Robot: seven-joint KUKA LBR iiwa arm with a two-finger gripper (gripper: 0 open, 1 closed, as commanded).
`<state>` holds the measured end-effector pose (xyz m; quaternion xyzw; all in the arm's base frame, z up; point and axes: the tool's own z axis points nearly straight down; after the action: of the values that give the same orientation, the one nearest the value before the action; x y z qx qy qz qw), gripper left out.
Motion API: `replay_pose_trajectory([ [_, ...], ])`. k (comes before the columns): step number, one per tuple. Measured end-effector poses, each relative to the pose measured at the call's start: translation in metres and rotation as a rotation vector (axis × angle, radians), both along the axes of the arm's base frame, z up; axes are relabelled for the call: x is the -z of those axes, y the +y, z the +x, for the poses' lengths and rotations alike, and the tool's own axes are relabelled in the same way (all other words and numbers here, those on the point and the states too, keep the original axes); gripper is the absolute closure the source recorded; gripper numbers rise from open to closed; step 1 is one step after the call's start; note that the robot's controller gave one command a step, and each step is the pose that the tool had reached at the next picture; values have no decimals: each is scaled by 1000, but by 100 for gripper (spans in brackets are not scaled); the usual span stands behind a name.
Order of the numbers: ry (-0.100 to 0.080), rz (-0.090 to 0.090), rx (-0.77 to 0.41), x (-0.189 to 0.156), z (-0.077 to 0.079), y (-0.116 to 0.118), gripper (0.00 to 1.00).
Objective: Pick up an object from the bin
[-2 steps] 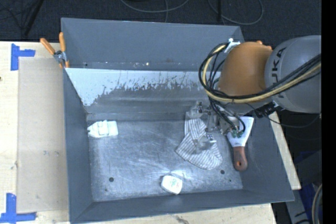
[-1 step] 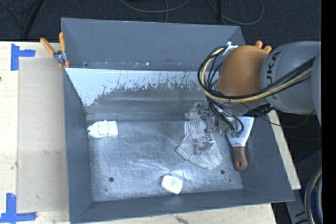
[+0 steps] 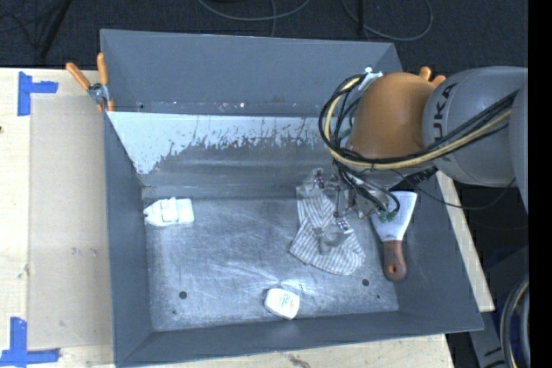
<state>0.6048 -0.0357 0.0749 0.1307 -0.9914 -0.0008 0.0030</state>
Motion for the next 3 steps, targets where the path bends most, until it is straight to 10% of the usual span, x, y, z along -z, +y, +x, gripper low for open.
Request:
replay_pose_trajectory([
  [1,3,5,-47,0,15,-4,0],
  [2,1,5,-130,-3,-8,-20,100],
  [3,1,5,-130,-3,-8,-20,100],
])
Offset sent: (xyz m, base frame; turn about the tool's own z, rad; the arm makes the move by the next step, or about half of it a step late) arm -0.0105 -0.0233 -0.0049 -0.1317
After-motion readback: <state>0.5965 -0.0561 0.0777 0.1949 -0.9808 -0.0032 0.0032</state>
